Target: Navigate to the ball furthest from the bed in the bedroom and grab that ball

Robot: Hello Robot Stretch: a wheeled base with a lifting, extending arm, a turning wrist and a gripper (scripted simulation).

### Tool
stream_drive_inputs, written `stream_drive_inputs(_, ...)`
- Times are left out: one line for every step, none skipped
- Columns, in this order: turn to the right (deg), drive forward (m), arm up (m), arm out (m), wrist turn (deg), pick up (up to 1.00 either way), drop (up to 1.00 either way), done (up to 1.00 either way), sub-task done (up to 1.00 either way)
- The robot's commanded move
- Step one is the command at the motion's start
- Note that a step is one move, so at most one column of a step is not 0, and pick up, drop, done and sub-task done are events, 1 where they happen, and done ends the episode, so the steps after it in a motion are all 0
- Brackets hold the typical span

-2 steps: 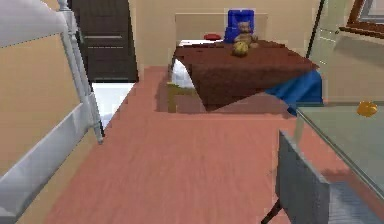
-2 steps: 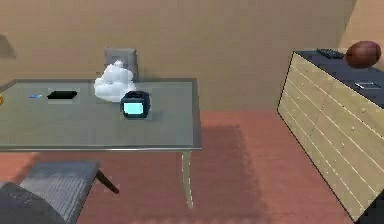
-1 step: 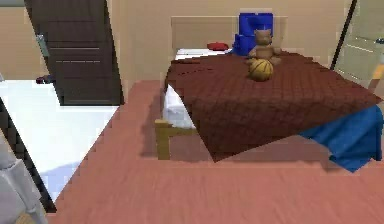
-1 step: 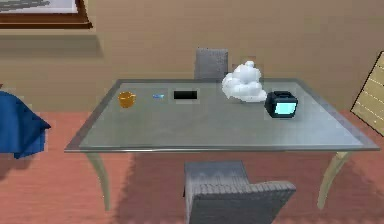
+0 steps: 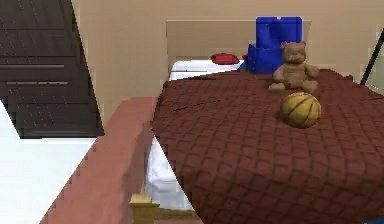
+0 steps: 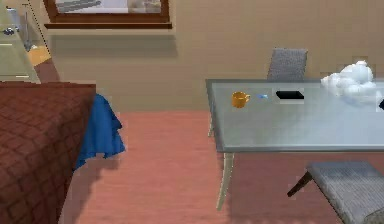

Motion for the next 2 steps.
stream_drive_inputs(15.0,0.0,0.0,0.0,0.0,0.0,0.0,0.0,0.0)
stream_drive_inputs(0.0,0.25,0.0,0.0,0.0,0.0,0.0,0.0,0.0)
